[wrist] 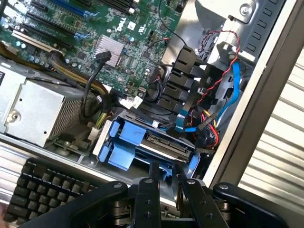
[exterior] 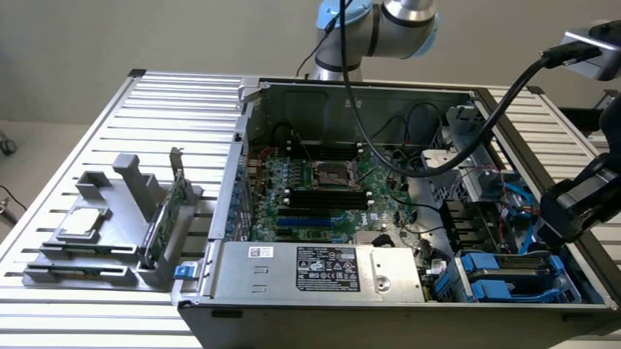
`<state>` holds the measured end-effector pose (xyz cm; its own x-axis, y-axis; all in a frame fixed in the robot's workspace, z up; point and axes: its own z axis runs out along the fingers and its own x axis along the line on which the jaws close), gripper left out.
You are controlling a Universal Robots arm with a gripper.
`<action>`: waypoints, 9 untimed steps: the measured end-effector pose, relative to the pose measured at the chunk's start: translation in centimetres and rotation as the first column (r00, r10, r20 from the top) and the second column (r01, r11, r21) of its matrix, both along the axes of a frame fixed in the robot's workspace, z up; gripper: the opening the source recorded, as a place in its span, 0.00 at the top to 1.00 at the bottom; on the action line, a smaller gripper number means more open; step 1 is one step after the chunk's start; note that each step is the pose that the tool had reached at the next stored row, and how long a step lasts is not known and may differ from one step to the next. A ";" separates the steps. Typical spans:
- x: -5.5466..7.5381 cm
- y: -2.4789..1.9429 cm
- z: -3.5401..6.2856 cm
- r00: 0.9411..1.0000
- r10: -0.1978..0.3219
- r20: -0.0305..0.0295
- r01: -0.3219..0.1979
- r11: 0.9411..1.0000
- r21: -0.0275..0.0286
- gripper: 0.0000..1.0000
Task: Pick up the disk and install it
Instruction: 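Insert the first disk wire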
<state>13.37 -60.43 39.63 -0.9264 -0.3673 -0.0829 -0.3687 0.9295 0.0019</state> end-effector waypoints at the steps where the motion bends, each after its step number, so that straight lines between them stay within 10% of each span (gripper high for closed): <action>1: 0.0 0.00 0.00 1.000 -0.015 0.000 0.015 1.000 0.000 0.75; 9: 0.0 0.00 0.00 0.993 -0.121 -0.008 0.121 0.993 -0.001 0.75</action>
